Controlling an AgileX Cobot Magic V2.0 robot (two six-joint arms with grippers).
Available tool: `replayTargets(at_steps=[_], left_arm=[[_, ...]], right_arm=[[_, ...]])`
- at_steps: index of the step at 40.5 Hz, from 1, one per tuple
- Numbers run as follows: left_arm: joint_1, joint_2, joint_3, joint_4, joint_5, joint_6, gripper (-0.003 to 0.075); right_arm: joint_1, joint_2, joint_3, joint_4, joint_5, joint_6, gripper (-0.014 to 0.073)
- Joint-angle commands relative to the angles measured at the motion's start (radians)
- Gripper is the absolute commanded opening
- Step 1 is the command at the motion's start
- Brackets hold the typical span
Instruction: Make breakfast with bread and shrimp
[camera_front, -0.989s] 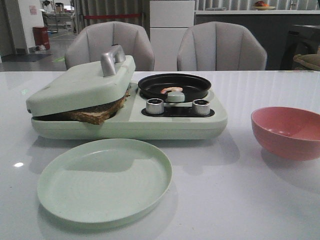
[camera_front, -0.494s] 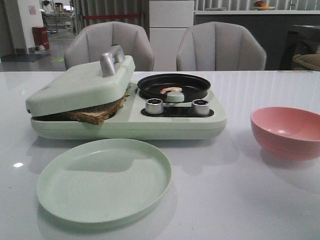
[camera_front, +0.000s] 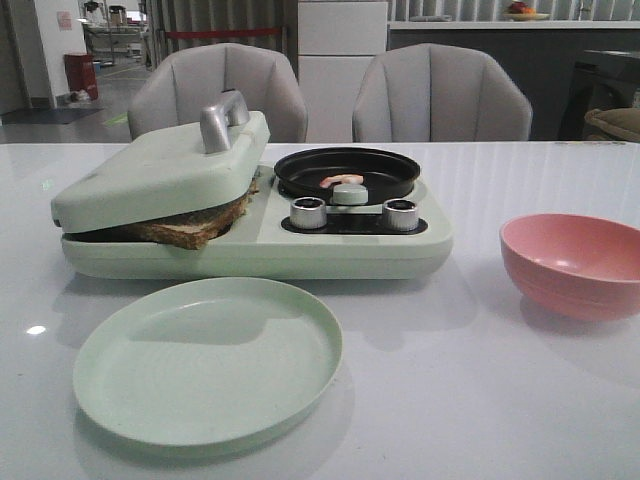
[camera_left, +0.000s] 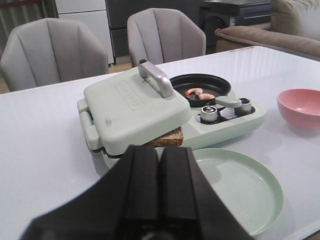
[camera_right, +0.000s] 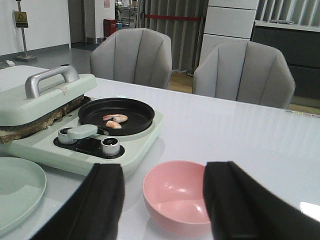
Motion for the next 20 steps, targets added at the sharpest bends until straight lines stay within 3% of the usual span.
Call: replayTargets(at_steps=[1, 9, 13, 20], left_arm=[[-0.008, -0.012, -0.027, -0.019, -0.084, -0.007, 0.0041], [-0.008, -0.012, -0.027, -0.019, -0.084, -0.007, 0.0041], [-0.008, -0.012, -0.027, -0.019, -0.084, -0.007, 0.0041], [-0.008, -0.012, -0.027, -0.019, -0.084, -0.007, 0.0041]], right_arm=[[0.0, 0.007, -0.027, 0.011, -0.085, -0.01, 0.0471], [0.0, 0.007, -0.027, 0.011, -0.084, -0.01, 0.044], [0.0, 0.007, -0.027, 0.011, -0.084, -0.01, 0.0335], [0.0, 0.007, -0.027, 0.011, -0.084, -0.01, 0.0064]])
